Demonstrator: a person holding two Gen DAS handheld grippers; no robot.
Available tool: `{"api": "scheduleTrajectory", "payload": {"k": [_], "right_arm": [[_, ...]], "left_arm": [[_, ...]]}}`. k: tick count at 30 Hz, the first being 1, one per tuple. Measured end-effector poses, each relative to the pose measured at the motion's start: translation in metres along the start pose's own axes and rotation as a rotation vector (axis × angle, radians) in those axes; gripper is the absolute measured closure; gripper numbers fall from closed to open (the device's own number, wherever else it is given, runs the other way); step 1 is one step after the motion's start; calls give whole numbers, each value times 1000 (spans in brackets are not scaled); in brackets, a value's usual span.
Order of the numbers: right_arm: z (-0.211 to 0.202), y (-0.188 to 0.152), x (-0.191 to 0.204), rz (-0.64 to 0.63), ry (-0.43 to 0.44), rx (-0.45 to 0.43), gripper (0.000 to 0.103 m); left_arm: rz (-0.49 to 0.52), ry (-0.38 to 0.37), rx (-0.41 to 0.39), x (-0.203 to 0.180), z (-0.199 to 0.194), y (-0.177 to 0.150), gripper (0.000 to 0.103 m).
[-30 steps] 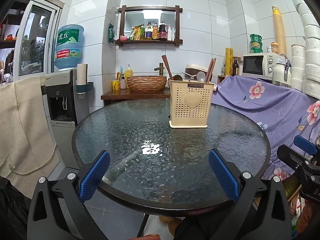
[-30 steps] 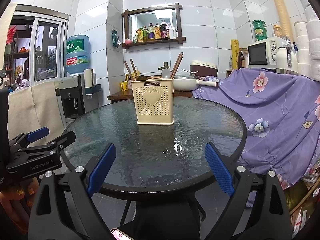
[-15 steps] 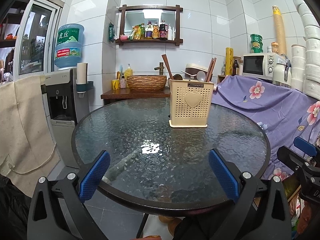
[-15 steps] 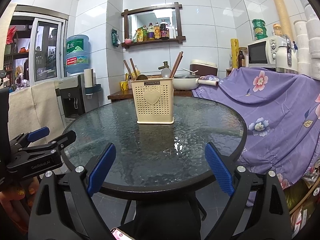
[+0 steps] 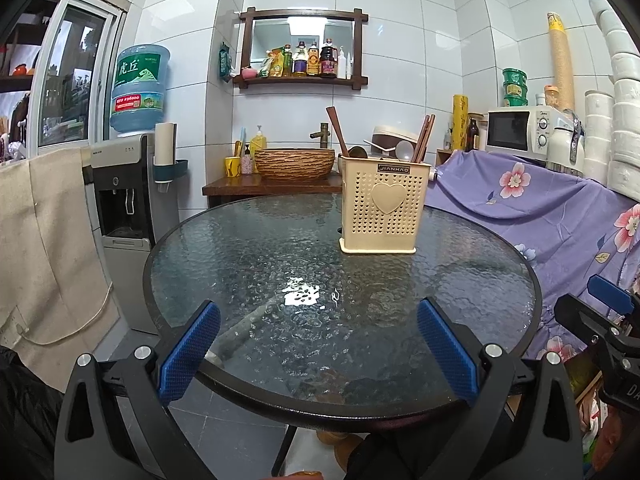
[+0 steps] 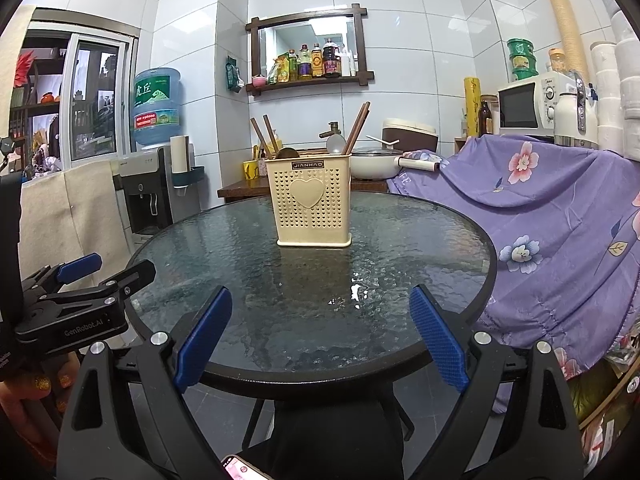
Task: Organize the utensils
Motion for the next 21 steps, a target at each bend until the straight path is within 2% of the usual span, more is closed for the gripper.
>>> {"api": "scheduleTrajectory", "payload": {"k": [7,11,17,21], "right_arm": [[0,0,1,0,0,1,14],[0,0,2,-1,0,2,14],[0,0,2,0,0,3,14],[0,-1,1,2,-1,2,14]], "left_arm": [[1,1,0,0,0,-1,6],[-24,-30,1,2,-1,0,6],[-11,-11,22,-1,2,-1,6],[-8,-25,1,-3,-2,-1,6]]}}
Point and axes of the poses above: each gripper's, at about its wrist camera, not at the fingertips, and z roughly the way its jaws point, x to its left, y to its top, the point moved 4 cm from there along z, roughly the way its jaws point, and after that the axes turned 8 degrees about -z, right-handed, at the moved point
